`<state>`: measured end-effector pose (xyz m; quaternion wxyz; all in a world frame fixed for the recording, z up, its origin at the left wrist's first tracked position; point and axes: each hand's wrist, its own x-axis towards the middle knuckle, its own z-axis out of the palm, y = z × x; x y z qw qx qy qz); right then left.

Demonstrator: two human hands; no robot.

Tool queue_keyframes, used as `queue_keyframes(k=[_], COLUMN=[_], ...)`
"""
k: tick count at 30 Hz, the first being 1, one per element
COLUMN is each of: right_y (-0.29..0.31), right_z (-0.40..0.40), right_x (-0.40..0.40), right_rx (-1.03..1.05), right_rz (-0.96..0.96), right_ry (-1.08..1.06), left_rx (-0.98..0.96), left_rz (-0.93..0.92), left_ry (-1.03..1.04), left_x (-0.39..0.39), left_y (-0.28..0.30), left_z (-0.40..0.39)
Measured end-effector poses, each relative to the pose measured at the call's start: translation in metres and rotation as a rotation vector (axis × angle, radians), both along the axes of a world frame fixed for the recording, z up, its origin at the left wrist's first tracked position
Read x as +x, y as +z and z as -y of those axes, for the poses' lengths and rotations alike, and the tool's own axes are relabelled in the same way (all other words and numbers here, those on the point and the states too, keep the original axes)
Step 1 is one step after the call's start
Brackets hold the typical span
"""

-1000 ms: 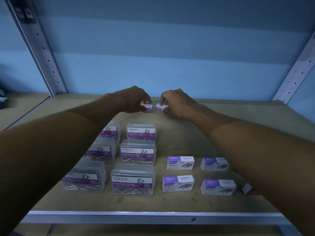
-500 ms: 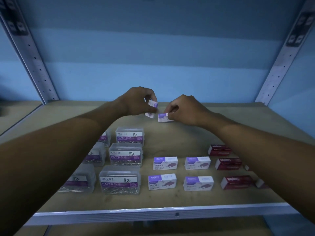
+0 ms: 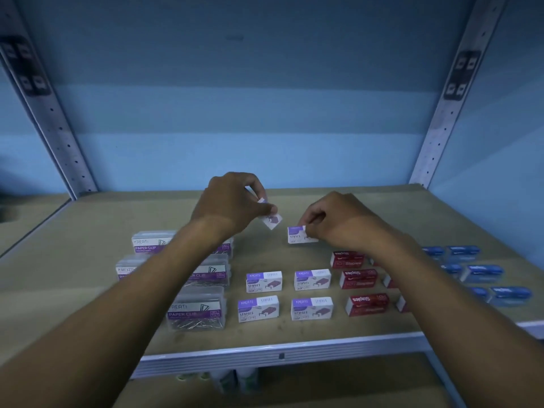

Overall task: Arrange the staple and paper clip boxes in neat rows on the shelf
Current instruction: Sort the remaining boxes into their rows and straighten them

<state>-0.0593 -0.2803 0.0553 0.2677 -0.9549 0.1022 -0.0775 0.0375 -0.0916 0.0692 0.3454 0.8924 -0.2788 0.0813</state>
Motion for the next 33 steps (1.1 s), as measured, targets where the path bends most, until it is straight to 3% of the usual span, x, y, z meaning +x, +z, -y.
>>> queue_keyframes(k=[5,20,33], right_y=[-0.007,-0.017,-0.015], right_z=[-0.003,-0.005,-0.003], right_x=[-0.023,-0.028,-0.029], right_rx=[0.004,-0.046,-0.063], right_rz=[0.003,-0.093,-0.102], right_ry=[-0.008,0.024,0.074], left_rx=[0.048,0.436,0.445], left_rz=[-0.094,0.106,0.169], left_ry=[-0.010,-0.125,-0.126], left_x=[-0.029,-0.040,-0.037], left_y=[-0.013,-0.043,-0.041], left_z=[-0.007,-0.028,-0.028])
